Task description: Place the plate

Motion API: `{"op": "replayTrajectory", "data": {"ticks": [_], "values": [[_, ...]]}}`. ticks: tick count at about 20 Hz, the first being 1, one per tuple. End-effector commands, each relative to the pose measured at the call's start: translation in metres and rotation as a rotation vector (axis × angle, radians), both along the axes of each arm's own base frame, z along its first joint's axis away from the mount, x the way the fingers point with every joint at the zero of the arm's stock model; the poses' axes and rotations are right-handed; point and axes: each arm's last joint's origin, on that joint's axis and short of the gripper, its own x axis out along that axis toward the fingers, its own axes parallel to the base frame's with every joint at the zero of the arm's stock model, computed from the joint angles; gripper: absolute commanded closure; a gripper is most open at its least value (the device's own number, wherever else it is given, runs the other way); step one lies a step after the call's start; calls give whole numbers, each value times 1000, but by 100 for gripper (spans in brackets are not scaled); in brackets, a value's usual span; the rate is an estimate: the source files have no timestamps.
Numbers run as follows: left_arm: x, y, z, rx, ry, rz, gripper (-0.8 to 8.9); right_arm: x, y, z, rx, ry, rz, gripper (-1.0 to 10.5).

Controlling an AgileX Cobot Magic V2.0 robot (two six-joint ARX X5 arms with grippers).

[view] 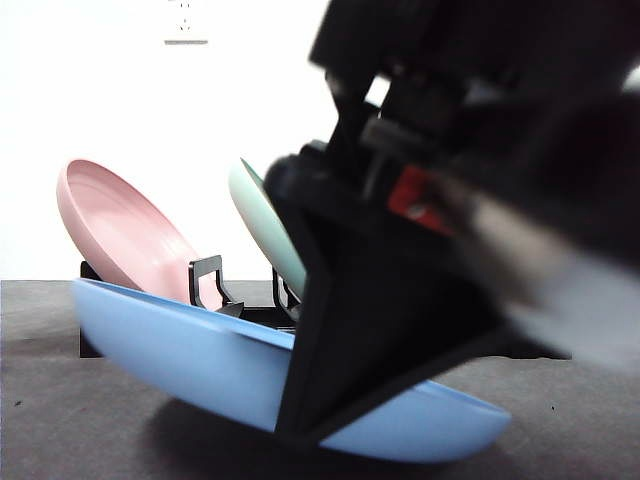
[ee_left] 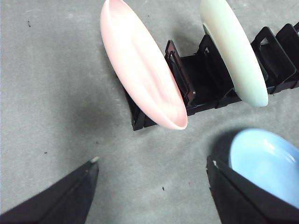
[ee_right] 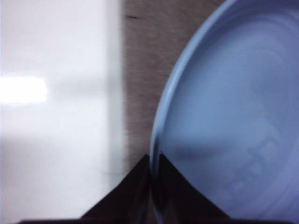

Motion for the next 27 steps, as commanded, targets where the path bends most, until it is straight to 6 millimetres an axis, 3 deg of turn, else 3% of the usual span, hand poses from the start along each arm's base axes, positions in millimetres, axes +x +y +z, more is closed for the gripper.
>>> {"op": "replayTrajectory", "data": {"ticks": [1, 5, 11, 16, 18, 22, 27], "values": [[1, 0, 7, -9, -20, 0, 442, 10, 2, -3, 1, 25, -5, 934], [1, 0, 7, -9, -20, 0, 442, 24, -1, -3, 38, 116, -9, 934], [1, 0, 7, -9, -20, 0, 442, 26, 5, -14, 32, 176, 0, 932], [1, 0, 7, -9, -16, 0, 442, 27, 6, -14, 45, 204, -43, 762], [1, 0, 7, -9, -17, 0, 442, 29, 8, -4, 83, 228, -100, 757], [1, 0, 7, -49, 1, 37, 442, 37, 0, 39, 181, 241, -195, 756], [8, -3, 6, -89, 11, 63, 442, 53, -48, 82, 326, 271, -451, 749]]}}
